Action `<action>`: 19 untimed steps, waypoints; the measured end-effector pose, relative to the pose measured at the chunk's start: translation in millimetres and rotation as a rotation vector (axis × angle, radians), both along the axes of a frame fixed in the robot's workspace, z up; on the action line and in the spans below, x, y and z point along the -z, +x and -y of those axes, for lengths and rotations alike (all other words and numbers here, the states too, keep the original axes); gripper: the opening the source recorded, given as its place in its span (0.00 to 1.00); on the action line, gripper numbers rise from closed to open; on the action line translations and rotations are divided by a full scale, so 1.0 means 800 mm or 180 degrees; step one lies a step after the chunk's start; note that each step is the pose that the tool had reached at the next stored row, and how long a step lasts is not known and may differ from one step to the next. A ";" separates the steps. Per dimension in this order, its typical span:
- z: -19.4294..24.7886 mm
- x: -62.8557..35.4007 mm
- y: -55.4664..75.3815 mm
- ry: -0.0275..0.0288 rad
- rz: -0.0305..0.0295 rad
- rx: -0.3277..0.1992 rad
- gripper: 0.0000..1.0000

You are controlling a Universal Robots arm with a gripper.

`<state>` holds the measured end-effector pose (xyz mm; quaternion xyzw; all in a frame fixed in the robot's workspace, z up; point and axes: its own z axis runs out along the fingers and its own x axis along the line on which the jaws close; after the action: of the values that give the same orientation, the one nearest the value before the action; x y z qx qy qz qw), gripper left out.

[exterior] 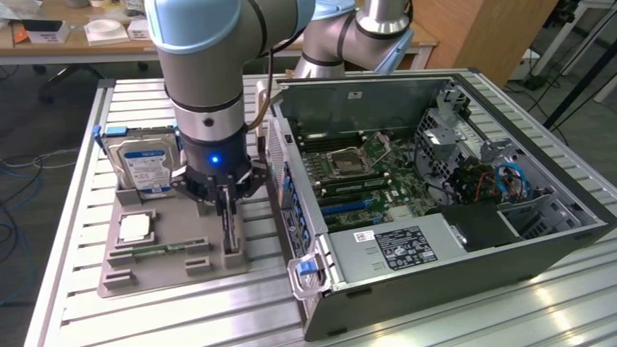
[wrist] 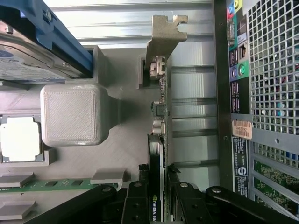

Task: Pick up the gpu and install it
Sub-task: 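Pick up the gpu and move the gpu toward the slot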

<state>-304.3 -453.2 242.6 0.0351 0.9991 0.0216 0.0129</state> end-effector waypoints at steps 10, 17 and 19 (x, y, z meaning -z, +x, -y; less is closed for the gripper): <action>0.0000 -0.010 0.000 0.0000 0.0000 0.0000 0.26; 0.0000 -0.019 0.000 0.0000 0.0000 0.0000 0.26; 0.0000 -0.021 0.000 0.0000 0.0000 0.0000 0.26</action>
<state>-304.3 -453.2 259.4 0.0351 0.9991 0.0216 0.0129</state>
